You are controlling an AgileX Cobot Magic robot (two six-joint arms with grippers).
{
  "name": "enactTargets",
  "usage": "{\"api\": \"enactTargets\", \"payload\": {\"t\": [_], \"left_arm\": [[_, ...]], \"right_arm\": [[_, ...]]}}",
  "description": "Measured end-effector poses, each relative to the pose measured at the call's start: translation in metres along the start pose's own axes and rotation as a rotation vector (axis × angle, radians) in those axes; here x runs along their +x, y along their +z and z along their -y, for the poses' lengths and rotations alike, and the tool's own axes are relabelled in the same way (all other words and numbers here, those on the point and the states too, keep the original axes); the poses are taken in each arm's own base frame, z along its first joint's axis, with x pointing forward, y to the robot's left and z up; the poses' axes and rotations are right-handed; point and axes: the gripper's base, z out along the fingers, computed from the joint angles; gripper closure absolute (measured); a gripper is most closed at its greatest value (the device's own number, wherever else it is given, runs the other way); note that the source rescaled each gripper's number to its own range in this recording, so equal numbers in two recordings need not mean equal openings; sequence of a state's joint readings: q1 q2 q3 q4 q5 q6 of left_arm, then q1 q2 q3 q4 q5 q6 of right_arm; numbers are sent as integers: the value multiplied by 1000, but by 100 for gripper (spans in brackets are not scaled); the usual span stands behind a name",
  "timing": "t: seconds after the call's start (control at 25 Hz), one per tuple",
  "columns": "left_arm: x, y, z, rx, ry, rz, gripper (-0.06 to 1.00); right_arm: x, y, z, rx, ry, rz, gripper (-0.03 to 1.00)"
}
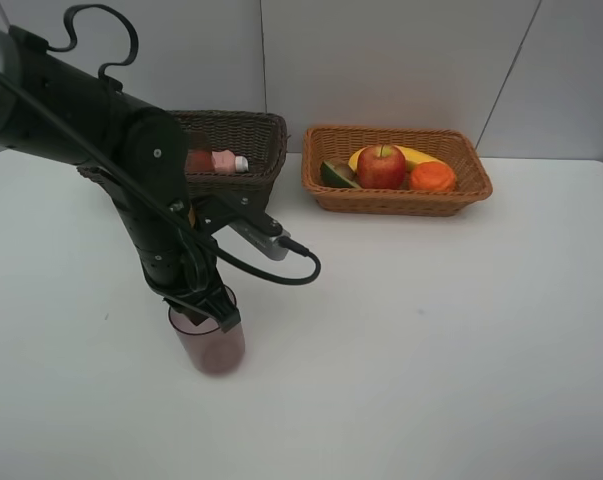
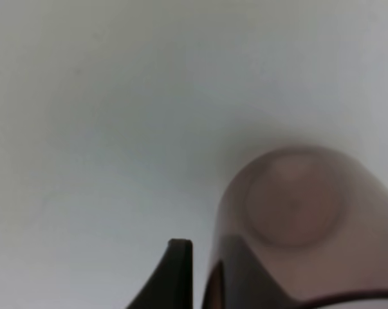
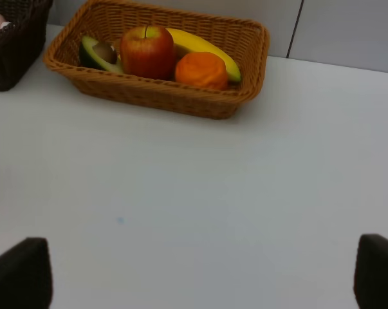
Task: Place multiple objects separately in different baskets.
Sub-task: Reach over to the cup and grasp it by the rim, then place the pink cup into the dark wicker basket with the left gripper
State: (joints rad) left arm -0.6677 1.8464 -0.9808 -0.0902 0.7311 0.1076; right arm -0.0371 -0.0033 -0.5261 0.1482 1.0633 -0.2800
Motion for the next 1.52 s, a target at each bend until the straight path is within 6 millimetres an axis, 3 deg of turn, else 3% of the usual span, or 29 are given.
{"api": "enactTargets", "payload": {"t": [1.12,1.52], "left_arm": [[0,0,1,9,-9,-3,93],[-19,-26,3,25,-5,-21,93]], "right_arm": [[0,0,0,0,0,0,-2],[0,0,0,0,0,0,-2]]}}
